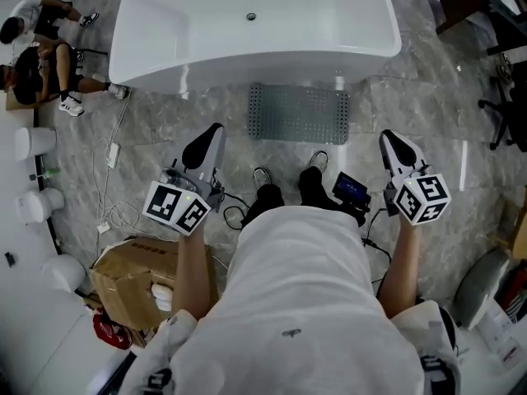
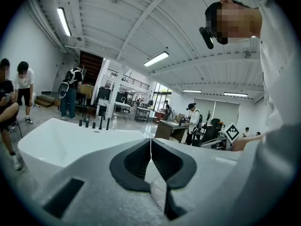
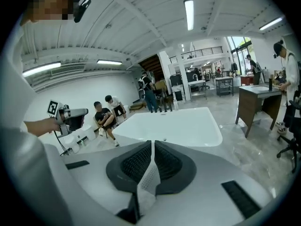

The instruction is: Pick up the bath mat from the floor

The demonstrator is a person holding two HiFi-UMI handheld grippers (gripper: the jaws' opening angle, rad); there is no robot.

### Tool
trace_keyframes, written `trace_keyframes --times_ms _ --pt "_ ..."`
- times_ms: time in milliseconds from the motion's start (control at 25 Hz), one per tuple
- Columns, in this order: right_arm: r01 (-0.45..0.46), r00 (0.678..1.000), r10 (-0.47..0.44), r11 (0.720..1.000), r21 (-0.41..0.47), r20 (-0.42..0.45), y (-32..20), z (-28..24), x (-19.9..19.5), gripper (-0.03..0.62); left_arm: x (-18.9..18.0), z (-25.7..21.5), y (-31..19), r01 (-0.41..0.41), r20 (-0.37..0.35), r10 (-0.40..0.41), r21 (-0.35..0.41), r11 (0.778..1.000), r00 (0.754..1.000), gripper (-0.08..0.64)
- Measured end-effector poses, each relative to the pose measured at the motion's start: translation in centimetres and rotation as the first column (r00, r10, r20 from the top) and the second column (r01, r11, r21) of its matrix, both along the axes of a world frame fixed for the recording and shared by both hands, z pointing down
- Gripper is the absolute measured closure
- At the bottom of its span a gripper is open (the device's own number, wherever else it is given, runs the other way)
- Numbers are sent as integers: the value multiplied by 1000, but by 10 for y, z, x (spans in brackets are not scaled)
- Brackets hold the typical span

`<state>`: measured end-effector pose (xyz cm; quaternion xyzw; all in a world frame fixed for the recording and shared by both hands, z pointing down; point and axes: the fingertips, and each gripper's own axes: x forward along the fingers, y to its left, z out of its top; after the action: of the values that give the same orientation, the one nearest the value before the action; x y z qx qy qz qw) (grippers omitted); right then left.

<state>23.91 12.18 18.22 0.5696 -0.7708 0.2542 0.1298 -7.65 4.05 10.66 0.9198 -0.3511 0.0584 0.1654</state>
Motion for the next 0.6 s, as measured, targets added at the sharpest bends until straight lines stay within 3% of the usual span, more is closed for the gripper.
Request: trace_keyframes --times_ms 320,600 --pt "-72 995 80 987 -145 52 -7 57 45 583 32 21 10 16 78 -12 -49 999 997 546" --pt "-29 994 49 978 -205 95 -15 85 37 583 30 48 6 13 117 0 -105 994 993 546"
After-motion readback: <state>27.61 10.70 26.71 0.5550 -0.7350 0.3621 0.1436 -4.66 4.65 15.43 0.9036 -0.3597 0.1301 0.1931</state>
